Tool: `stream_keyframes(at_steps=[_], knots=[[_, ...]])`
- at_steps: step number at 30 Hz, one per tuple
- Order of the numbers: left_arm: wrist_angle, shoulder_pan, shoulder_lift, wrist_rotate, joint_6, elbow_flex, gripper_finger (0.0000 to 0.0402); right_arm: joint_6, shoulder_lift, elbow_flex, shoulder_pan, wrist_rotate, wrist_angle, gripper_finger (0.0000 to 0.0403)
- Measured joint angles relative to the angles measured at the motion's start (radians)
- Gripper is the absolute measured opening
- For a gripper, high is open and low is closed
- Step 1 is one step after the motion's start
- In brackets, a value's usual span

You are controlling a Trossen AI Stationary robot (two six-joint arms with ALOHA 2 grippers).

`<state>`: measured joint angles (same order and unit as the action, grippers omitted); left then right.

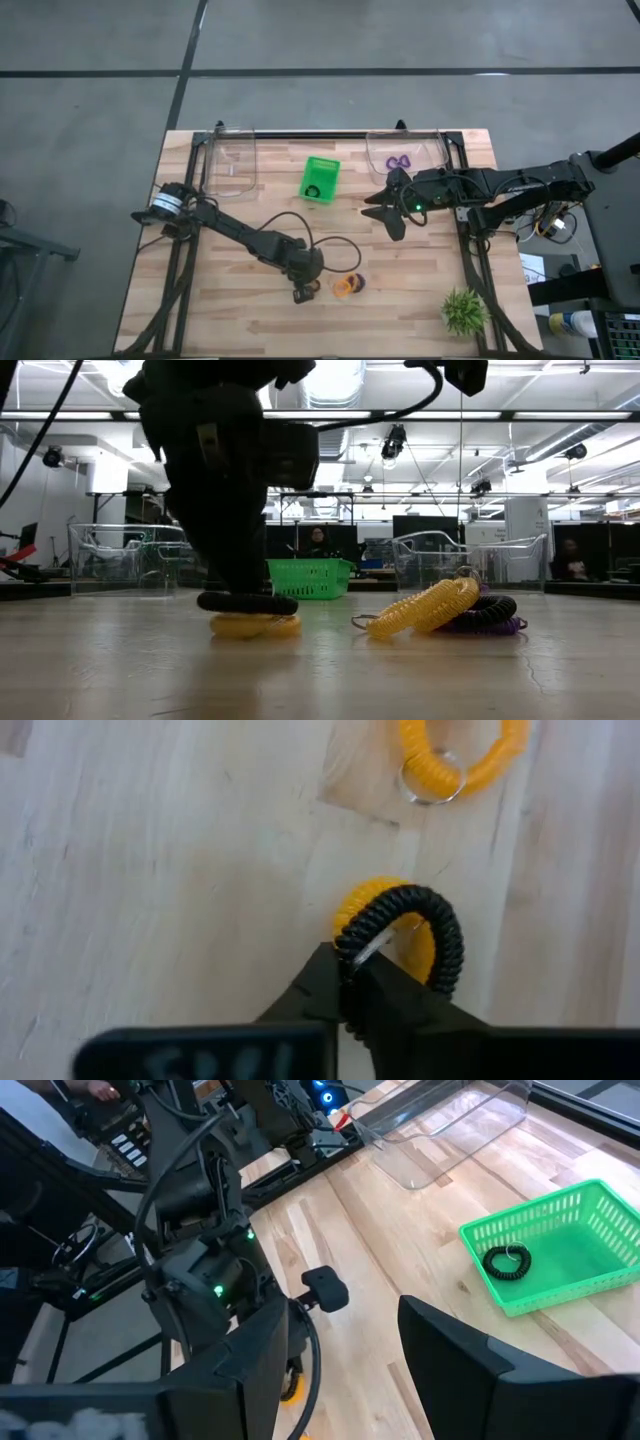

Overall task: Sort spring keychains
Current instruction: Put the black spring keychain into the green bin

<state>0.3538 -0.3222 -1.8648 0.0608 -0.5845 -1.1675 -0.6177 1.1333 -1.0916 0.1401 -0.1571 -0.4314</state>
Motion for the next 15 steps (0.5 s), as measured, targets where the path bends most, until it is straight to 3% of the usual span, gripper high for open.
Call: stream_keyframes(at_steps=[15], knots=[[0.102,0.000,0.001,0.000,0.040,-0.099,0.0003,0.000,0.000,0.002,0.000,0.000,-0.001,0.0185]])
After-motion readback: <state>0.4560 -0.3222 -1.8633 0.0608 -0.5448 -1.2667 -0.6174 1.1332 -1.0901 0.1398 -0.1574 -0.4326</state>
